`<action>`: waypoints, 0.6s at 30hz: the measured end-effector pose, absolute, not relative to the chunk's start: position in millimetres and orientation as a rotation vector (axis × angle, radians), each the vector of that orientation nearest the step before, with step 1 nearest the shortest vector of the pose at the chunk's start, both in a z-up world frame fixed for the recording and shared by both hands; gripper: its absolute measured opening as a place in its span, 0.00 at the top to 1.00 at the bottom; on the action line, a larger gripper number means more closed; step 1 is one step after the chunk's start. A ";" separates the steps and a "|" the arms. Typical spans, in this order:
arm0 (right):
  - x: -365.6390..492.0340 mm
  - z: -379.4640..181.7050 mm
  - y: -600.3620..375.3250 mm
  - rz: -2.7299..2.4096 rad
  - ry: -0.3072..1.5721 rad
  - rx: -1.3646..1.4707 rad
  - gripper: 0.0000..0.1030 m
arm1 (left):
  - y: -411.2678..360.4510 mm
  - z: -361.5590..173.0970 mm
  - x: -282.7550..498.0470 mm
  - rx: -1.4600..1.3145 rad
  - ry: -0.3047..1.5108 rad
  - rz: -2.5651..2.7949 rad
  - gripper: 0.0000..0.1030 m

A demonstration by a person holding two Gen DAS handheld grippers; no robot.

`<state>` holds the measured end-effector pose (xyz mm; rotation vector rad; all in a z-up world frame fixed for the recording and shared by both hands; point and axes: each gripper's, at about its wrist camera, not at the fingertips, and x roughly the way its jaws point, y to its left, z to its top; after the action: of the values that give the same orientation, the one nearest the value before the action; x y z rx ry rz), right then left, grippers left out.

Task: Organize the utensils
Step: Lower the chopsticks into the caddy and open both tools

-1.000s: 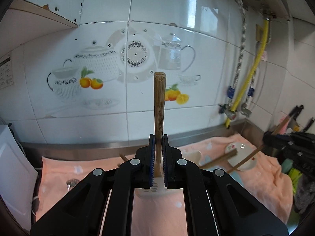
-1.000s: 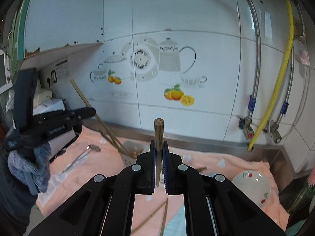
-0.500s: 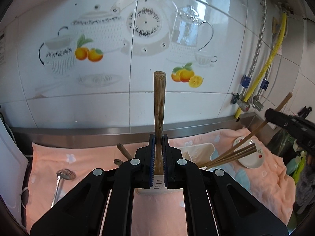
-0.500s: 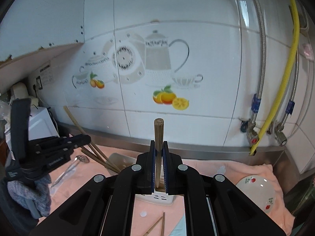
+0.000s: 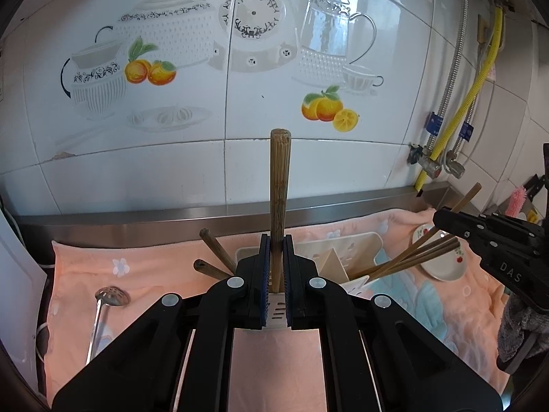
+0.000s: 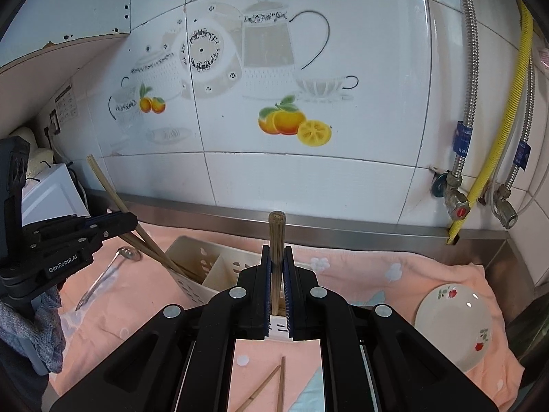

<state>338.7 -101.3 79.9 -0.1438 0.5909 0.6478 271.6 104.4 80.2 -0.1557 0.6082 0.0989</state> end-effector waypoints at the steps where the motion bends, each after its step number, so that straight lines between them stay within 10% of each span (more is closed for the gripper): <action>1: 339.2 78.9 -101.2 0.650 0.597 -0.143 0.94 | 104.3 80.3 271.2 -0.155 0.607 0.101 0.94; 10: 336.5 78.6 -101.2 0.648 0.598 -0.142 0.93 | 103.0 83.5 265.2 -0.156 0.601 0.100 0.90; 18: 324.0 92.4 -108.5 0.641 0.564 -0.140 0.74 | 98.8 95.1 250.0 -0.138 0.573 0.111 0.61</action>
<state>324.0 -108.5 92.4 -0.1398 0.5638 0.6409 250.0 98.8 95.1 -0.1382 0.5730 0.1113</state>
